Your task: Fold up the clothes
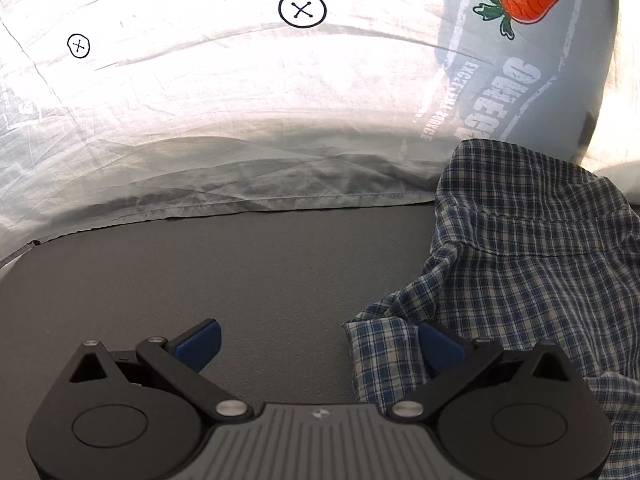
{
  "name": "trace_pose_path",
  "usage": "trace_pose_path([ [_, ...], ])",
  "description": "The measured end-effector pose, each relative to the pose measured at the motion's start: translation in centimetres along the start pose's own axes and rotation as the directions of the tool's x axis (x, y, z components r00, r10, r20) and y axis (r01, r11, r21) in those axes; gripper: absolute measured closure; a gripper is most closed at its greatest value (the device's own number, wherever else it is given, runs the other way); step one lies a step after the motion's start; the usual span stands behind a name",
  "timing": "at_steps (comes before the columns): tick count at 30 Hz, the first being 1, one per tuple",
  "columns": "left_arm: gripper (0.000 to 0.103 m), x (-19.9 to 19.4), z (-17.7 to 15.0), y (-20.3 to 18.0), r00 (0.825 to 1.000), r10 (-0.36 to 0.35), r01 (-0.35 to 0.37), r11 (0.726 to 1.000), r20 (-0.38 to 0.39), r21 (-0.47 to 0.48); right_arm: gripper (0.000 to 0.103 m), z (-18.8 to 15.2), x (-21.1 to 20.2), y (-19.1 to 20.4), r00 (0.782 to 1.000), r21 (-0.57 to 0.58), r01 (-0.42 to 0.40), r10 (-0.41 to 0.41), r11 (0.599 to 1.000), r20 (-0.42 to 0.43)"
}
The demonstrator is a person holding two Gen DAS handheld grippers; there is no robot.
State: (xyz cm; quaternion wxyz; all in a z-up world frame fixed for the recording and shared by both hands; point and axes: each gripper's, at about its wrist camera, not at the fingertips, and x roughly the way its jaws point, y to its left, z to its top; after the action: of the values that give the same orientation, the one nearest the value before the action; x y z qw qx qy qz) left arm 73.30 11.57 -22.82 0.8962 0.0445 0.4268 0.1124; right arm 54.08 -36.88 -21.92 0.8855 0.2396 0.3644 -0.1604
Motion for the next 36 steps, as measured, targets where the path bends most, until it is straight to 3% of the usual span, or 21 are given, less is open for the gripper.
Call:
trace_pose_path([
  [1,0.0,-0.5,0.1,0.0,1.0,0.006,-0.006,1.0,0.013,-0.004,0.069,0.1,0.1,0.1,1.0,-0.004,-0.01,0.01,1.0,-0.01],
  [4,0.0,-2.5,-0.2,0.4,1.0,-0.001,0.001,1.0,0.023,-0.029,0.091,0.1,-0.6,-0.2,0.996,0.052,-0.088,0.088,0.995,0.01],
  [9,0.0,-7.4,-3.9,1.3,1.0,0.007,-0.007,1.0,0.0,-0.021,0.095,-0.5,-3.3,-1.4,0.965,0.257,-0.259,0.241,0.931,0.098],
  [14,0.0,-12.9,-10.6,2.5,0.994,-0.031,0.025,0.998,-0.107,-0.056,0.096,-3.1,-6.3,-2.4,0.863,0.471,-0.504,0.45,0.724,0.23],
  [18,0.0,-17.3,-17.2,2.2,0.986,-0.045,0.045,0.999,-0.162,-0.003,0.096,-6.6,-7.8,-2.0,0.749,0.597,-0.631,0.591,0.496,0.301],
  [22,0.0,-20.3,-23.1,2.7,0.972,-0.059,0.057,0.998,-0.229,-0.019,0.097,-9.8,-9.4,-0.5,0.671,0.637,-0.673,0.672,0.375,0.313],
  [25,0.0,-21.1,-25.6,3.4,0.954,-0.071,0.065,0.997,-0.291,-0.03,0.097,-11.4,-11.0,0.8,0.627,0.633,-0.691,0.725,0.349,0.285],
  [29,0.0,-22.4,-27.2,4.2,0.951,-0.073,0.065,0.997,-0.301,-0.037,0.097,-13.0,-12.8,2.5,0.581,0.617,-0.708,0.781,0.345,0.23],
  [36,0.0,-24.6,-29.6,4.7,0.949,-0.09,0.088,0.996,-0.302,-0.02,0.097,-17.5,-15.5,5.9,0.542,0.58,-0.703,0.839,0.412,0.06],
])
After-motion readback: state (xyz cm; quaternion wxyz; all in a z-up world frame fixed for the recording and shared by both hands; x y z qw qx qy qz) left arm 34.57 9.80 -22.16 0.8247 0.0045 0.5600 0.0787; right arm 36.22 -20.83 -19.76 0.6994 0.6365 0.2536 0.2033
